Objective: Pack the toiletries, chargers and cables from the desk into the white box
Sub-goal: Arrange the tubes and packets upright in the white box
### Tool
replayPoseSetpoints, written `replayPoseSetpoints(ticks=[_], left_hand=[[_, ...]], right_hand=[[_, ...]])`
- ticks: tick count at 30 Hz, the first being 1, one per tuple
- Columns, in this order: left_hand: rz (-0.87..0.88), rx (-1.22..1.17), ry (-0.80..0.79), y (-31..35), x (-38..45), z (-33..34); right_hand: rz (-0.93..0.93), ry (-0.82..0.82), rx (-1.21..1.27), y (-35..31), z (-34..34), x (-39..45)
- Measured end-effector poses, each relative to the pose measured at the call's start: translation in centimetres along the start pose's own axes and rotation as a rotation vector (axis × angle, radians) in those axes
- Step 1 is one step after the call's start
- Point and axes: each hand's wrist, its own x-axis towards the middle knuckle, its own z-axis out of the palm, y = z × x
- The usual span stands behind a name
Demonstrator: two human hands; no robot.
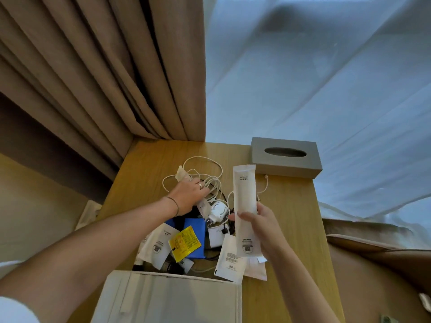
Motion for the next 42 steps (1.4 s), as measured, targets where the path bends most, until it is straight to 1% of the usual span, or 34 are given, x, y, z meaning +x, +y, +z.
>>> replayPoseSetpoints(ticks=[2,4,5,7,9,11,13,16,19,23,26,29,34,36,39,42], left_hand=[[-0.007,-0.045,0.082,-0.4,-0.4,-0.2],[-0.042,-0.188,0.199,-0.5,-1.0,-0.5],[-0.081,-0.307,0.269,-0.5,-1.4,-0.8],[-0.216,-0.566,0.373,-0.3,-2.3,-1.8],[-0.326,-0.791,0.434,-0.1,-3.3,-2.9],[-0.397,-1.019,0.474,0.2,-4.1,-4.1],[-0.479,-1.258,0.547,0.5,-5.5,-5.7],[-0.667,-1.510,0.724,1.1,-7.9,-7.1],[-0.748,-1.706,0.861,1.4,-10.7,-8.2],[-0.819,-1.797,0.944,2.1,-15.0,-8.4],[-0.835,-1.837,0.975,2.8,-18.5,-8.0],[-0.859,-1.859,1.016,3.1,-21.6,-7.6],[-0.918,-1.828,1.009,3.5,-26.0,-6.5],[-0.941,-1.825,1.016,3.7,-27.4,-6.3],[-0.929,-1.830,1.032,4.2,-29.1,-6.2],[-0.930,-1.820,1.015,4.7,-30.4,-6.3]], right_hand=[[-0.013,0.001,0.033,0.0,0.4,-0.8],[-0.022,0.033,0.080,0.0,0.9,-1.8],[-0.027,0.054,0.097,0.0,1.2,-2.4],[-0.049,0.079,0.098,-0.2,1.9,-3.6],[-0.086,0.077,0.066,-0.5,2.6,-4.9],[-0.139,0.053,0.040,-0.8,3.1,-6.1],[-0.178,0.053,0.034,-0.9,3.9,-7.7],[-0.192,0.048,0.058,-0.1,5.1,-10.0],[-0.182,0.036,0.028,0.9,6.4,-11.9],[-0.127,0.001,-0.034,3.6,8.8,-14.3],[-0.041,0.022,-0.157,6.5,10.7,-15.0],[0.047,-0.012,-0.238,9.6,12.2,-14.9],[0.163,-0.039,-0.365,13.6,13.8,-13.7],[0.213,-0.038,-0.371,14.9,14.0,-13.1],[0.282,-0.043,-0.363,16.5,14.4,-12.3],[0.329,-0.029,-0.383,17.6,14.7,-11.4]])
